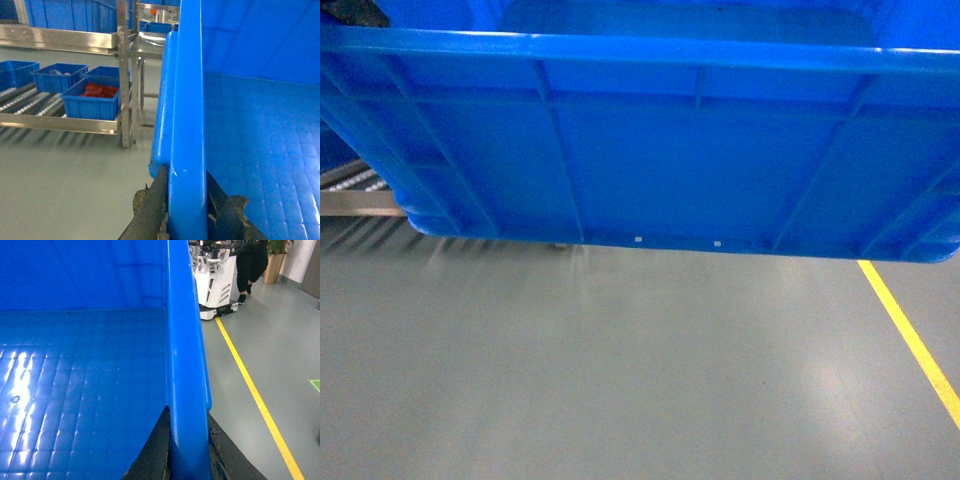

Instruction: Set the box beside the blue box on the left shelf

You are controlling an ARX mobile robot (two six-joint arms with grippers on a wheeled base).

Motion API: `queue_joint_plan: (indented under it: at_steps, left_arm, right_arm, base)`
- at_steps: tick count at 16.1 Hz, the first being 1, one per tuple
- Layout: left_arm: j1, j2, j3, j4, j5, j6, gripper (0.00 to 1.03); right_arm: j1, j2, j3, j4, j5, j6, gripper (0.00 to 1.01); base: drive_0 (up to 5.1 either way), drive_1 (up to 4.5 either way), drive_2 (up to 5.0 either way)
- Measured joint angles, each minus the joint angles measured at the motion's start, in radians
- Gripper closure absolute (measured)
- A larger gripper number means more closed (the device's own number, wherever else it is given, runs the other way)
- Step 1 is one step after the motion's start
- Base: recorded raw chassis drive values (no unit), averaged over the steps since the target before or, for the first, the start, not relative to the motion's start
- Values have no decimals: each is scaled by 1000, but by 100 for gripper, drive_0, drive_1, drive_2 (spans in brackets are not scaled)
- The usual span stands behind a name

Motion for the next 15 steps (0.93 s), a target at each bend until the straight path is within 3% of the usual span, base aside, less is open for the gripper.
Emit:
queue_joint_plan:
  at_steps: [15]
  left_arm:
    - [0, 0, 0, 2, 0, 0, 94]
  right_arm:
    - [0, 0, 0, 4, -1, 0, 92]
  base:
    - [2, 414, -410]
